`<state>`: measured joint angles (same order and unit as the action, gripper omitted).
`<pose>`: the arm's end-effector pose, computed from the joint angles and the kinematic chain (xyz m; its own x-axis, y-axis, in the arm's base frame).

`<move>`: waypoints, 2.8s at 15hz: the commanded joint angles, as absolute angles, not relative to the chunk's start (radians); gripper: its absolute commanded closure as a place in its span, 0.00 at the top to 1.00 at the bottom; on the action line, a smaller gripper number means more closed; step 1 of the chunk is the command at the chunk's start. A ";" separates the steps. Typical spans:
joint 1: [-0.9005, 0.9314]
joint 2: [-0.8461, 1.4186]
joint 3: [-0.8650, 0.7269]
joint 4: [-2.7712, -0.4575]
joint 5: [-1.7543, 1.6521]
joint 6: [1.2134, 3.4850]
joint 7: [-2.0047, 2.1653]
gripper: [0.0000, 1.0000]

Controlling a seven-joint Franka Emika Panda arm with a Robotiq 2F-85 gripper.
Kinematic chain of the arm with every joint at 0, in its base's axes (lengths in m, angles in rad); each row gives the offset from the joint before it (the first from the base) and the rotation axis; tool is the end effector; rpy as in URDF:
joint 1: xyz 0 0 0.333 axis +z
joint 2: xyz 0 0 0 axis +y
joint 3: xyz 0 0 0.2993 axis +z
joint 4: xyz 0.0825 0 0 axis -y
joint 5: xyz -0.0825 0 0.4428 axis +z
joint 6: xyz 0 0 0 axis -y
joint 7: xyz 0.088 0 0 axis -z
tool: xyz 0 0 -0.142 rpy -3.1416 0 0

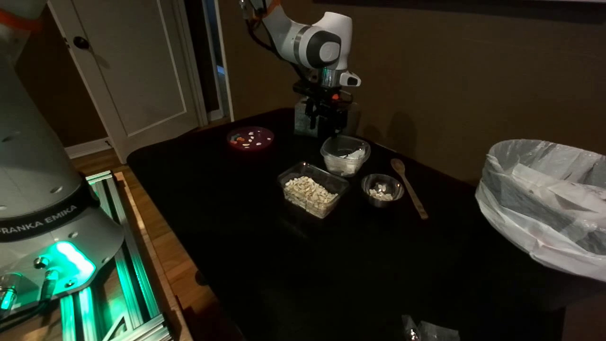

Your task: Pick up the clear bowl closer to the wall and put it on top of the silver bowl

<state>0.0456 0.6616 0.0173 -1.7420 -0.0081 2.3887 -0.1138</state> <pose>0.6925 0.0433 0.1031 0.9839 0.1782 -0.0141 0.1781 -0.9840 -0.0068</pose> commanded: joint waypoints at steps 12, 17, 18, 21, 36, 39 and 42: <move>0.091 0.804 -0.035 -1.658 -0.044 2.496 0.091 0.27; 0.092 0.816 -0.041 -1.637 -0.042 2.481 0.120 0.00; 0.091 0.814 -0.041 -1.636 -0.039 2.481 0.125 0.00; 0.080 0.775 -0.028 -1.654 -0.026 2.485 0.118 0.00; 0.163 0.526 -0.195 -1.756 -0.200 2.253 0.441 0.01; 0.129 0.556 -0.186 -1.729 -0.178 2.231 0.478 0.01; 0.104 0.597 -0.185 -1.700 -0.160 2.264 0.510 0.01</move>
<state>0.1246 0.5560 -0.1870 -1.7322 -0.1674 2.2493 0.4596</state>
